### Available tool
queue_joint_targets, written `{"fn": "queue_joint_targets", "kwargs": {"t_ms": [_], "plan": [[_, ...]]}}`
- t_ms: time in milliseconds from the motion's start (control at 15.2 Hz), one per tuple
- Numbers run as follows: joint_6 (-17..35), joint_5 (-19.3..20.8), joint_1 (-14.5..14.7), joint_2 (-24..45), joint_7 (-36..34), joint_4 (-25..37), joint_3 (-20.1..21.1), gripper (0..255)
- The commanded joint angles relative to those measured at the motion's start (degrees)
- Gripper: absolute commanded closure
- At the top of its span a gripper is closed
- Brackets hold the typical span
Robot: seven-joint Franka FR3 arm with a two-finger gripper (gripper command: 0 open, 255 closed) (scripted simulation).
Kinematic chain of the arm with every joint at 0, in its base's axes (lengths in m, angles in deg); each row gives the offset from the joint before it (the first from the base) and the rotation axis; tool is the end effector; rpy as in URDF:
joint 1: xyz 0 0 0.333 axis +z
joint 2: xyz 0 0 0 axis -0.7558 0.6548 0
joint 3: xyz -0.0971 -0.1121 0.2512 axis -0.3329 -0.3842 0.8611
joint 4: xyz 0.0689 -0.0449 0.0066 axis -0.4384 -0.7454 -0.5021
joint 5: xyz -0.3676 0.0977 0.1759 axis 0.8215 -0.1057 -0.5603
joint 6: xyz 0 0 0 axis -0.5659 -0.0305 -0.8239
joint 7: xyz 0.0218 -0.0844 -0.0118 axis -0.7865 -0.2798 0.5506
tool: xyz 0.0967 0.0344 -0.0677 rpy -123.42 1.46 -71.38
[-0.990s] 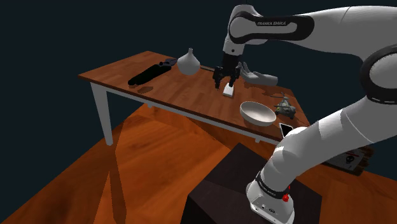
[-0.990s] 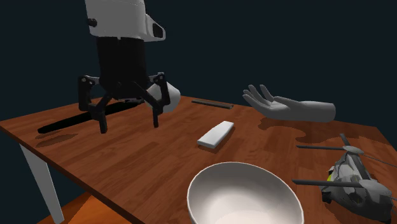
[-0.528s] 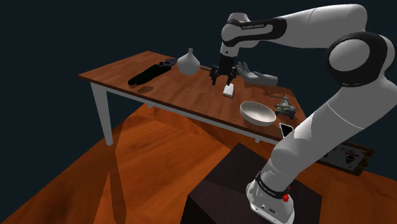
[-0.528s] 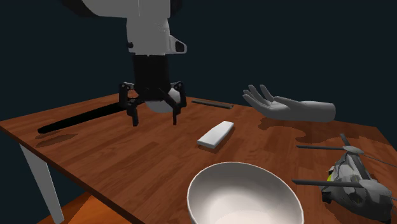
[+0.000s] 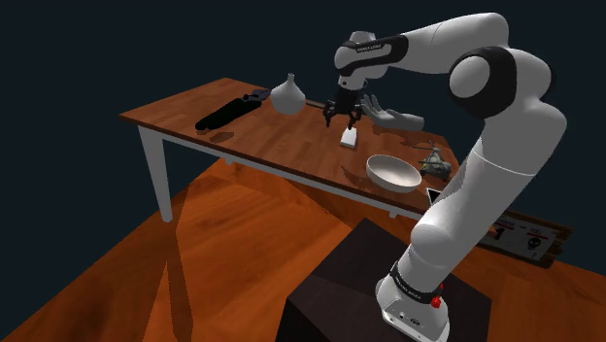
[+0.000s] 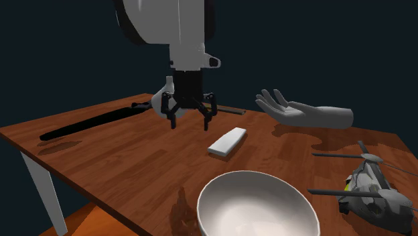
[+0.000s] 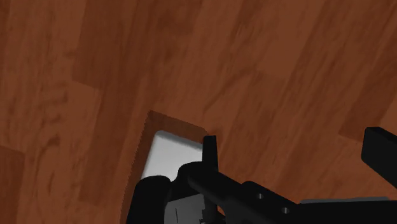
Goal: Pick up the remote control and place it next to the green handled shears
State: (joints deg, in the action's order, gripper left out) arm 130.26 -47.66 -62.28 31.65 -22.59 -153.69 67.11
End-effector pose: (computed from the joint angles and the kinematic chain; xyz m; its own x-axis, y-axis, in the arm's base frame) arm 0.5212 -0.2641 0.4303 0.7375 -0.6739 -0.0445 -0.6745 -0.7383 0.0022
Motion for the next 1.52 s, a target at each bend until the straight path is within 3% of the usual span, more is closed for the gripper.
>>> {"fn": "queue_joint_targets", "kwargs": {"t_ms": [0, 792, 1452], "plan": [[0.8, -0.7, -1.2, 3.0, -0.9, 2.4, -1.2, 0], [2.0, -6.9, -9.2, 21.0, -6.3, 19.5, -6.5, 0], [7.2, -7.6, -9.3, 22.5, -5.8, 15.7, -6.1, 0]]}}
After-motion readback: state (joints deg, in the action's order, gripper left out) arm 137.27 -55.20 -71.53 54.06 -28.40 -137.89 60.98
